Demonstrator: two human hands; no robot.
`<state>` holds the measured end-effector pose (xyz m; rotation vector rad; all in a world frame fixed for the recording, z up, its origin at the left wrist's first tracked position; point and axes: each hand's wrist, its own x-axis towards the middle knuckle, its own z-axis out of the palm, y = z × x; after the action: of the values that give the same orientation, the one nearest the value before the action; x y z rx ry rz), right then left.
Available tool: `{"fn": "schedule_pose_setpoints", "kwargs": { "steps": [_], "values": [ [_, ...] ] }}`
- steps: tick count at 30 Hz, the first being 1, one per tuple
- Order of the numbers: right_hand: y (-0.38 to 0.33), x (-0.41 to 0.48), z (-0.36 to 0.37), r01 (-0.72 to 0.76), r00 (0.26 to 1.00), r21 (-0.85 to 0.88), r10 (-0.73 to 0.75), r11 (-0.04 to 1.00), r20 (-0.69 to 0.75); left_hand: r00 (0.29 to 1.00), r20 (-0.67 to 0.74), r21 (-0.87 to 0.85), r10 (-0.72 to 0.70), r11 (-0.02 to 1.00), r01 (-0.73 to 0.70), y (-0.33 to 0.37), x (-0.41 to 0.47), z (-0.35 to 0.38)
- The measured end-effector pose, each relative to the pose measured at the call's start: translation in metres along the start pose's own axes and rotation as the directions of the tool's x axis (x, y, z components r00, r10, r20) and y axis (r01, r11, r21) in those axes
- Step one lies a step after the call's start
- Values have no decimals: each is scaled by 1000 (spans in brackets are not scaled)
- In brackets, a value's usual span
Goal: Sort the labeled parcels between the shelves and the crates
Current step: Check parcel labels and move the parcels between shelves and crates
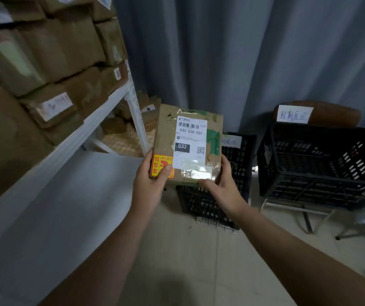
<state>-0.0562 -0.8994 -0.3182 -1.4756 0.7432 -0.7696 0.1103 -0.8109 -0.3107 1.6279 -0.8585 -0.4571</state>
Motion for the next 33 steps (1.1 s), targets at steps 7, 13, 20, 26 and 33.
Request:
{"fn": "schedule_pose_setpoints", "kwargs": {
  "steps": [7, 13, 20, 26, 33],
  "values": [
    [28, 116, -57, -80, 996, 13, 80, 997, -45, 992, 122, 83, -20, 997, 10, -23, 117, 79],
    [54, 224, -122, -130, 991, 27, 131, 991, -38, 994, 105, 246, -39, 969, 12, -44, 212, 161],
    [113, 319, -169, -217, 973, 3, 216, 976, -76, 972, 196, 284, -129, 956, 70, -101, 303, 239],
    [226, 375, -186, -341, 929, -16, 334, 940, -159, 925, 282, 321, -255, 934, 159, -204, 345, 298],
    [359, 399, -186, -481, 862, -39, 465, 876, -199, 810, 515, 564, -280, 822, -74, -332, 350, 335]
  ]
}}
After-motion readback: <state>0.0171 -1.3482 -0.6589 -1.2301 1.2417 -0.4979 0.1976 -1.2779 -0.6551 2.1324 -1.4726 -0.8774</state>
